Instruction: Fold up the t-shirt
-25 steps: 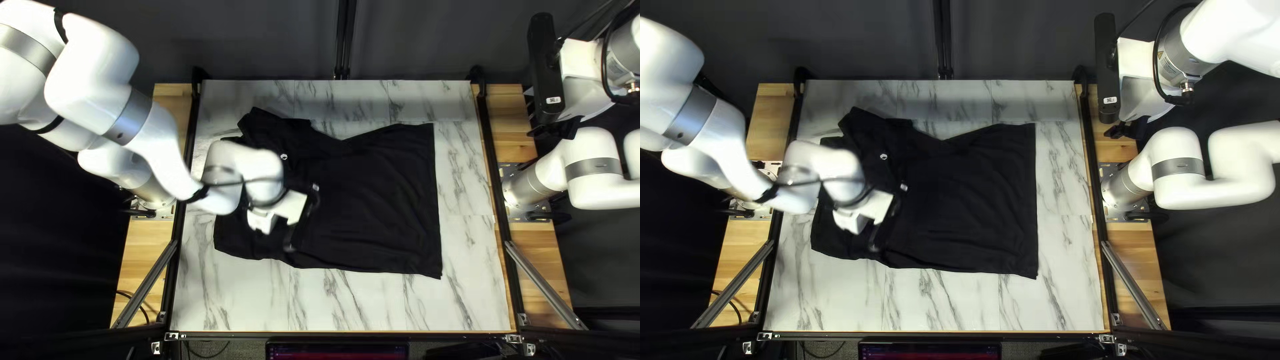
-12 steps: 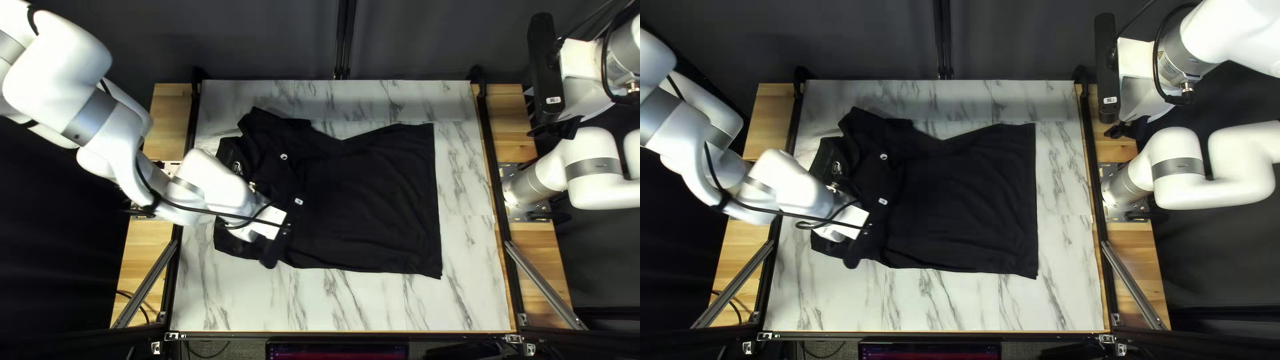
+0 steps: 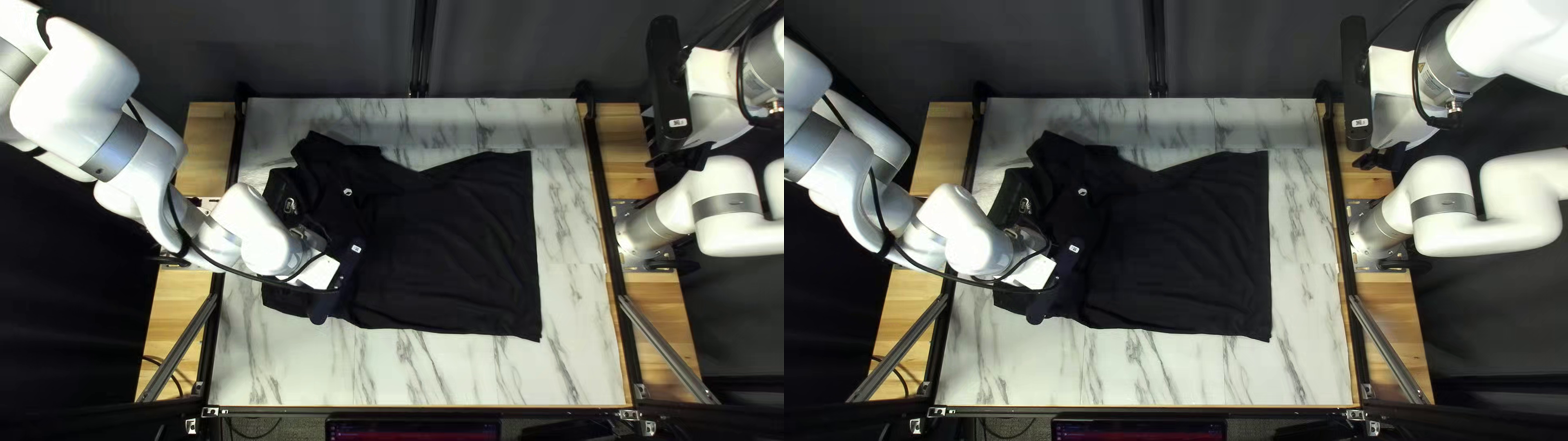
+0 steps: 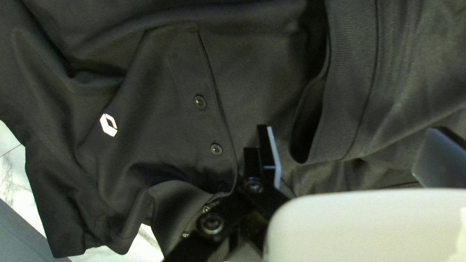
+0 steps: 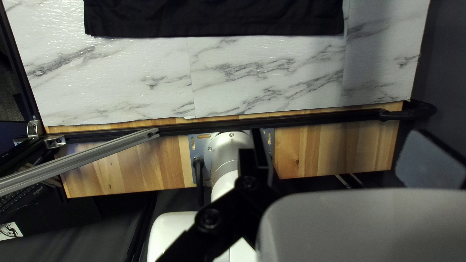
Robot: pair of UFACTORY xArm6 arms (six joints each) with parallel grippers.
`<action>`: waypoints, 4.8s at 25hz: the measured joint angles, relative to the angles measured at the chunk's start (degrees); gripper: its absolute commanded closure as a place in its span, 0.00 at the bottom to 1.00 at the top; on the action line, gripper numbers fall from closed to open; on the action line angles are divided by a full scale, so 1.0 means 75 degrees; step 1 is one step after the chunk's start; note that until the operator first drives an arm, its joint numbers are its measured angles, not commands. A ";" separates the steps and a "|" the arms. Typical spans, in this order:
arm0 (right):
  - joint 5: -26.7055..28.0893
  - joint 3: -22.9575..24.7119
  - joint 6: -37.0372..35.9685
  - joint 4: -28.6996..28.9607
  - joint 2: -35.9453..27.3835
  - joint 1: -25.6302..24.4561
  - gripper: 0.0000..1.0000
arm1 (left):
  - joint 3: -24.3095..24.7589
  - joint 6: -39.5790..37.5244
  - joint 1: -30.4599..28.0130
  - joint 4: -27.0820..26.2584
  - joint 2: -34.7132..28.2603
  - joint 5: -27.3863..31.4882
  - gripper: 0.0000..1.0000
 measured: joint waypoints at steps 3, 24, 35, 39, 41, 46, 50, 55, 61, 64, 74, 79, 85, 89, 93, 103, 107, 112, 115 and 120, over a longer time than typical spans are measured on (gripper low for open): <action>0.0000 0.0000 0.0000 0.0000 0.0000 0.0000 0.00 | 0.0120 0.0172 0.0230 -0.0092 0.0008 -0.0112 0.00; 0.0000 0.0000 0.0000 0.0000 0.0000 0.0000 0.00 | 0.0401 0.1180 0.1363 0.0461 0.0654 -0.1541 0.00; 0.0000 0.0000 0.0000 0.0000 0.0000 0.0000 0.00 | 0.0222 0.1526 0.0446 -0.0130 -0.1986 0.1036 0.00; 0.0000 0.0000 0.0000 0.0000 0.0000 0.0000 0.00 | -0.0231 0.2059 0.0356 -0.0369 -0.3297 0.2661 0.00; 0.0000 0.0000 0.0000 0.0000 0.0000 0.0000 0.00 | -0.0456 0.2327 0.0457 -0.0449 -0.3823 0.3312 0.00; 0.0000 0.0000 0.0000 0.0000 0.0000 0.0000 0.00 | -0.1122 0.3040 0.1105 -0.0737 -0.4900 0.4781 0.00; 0.0000 0.0000 0.0000 0.0000 0.0000 0.0000 0.00 | -0.1884 0.3253 0.1410 -0.0892 -0.5165 0.5702 0.00; 0.0000 0.0000 0.0000 0.0000 0.0000 0.0000 0.00 | -0.2734 0.3536 0.2054 -0.1265 -0.5378 0.6618 0.00; 0.0000 0.0000 0.0000 0.0000 0.0000 0.0000 0.00 | -0.3610 0.3041 0.1676 -0.1272 -0.5887 0.7847 0.00; 0.0000 0.0000 0.0000 0.0000 0.0000 0.0000 0.00 | -0.3804 0.2638 0.1284 -0.1107 -0.6111 0.8226 0.00; 0.0000 0.0000 0.0000 0.0000 0.0000 0.0000 0.00 | -0.3832 0.2435 0.1123 -0.1025 -0.6215 0.8356 0.00; 0.0000 0.0000 0.0000 0.0000 0.0000 0.0000 0.00 | -0.3832 0.2435 0.1123 -0.1025 -0.6215 0.8356 0.00; 0.0000 0.0000 0.0000 0.0000 0.0000 0.0000 0.00 | -0.3832 0.2435 0.1123 -0.1025 -0.6215 0.8356 0.00; 0.0000 0.0000 0.0000 0.0000 0.0000 0.0000 0.00 | -0.3832 0.2435 0.1123 -0.1025 -0.6215 0.8356 0.00; 0.0000 0.0000 0.0000 0.0000 0.0000 0.0000 0.00 | -0.3832 0.2435 0.1123 -0.1025 -0.6215 0.8356 0.00; 0.0000 0.0000 0.0000 0.0000 0.0000 0.0000 0.00 | -0.3832 0.2435 0.1123 -0.1025 -0.6215 0.8356 0.00; 0.0000 0.0000 0.0000 0.0000 0.0000 0.0000 0.00 | -0.3832 0.2435 0.1123 -0.1025 -0.6215 0.8356 0.00; 0.0000 0.0000 0.0000 0.0000 0.0000 0.0000 0.00 | -0.3832 0.2435 0.1123 -0.1025 -0.6215 0.8356 0.00; 0.0000 0.0000 0.0000 0.0000 0.0000 0.0000 0.00 | -0.3832 0.2435 0.1123 -0.1025 -0.6215 0.8356 0.00; 0.0000 0.0000 0.0000 0.0000 0.0000 0.0000 0.00 | -0.3832 0.2435 0.1123 -0.1025 -0.6215 0.8356 0.00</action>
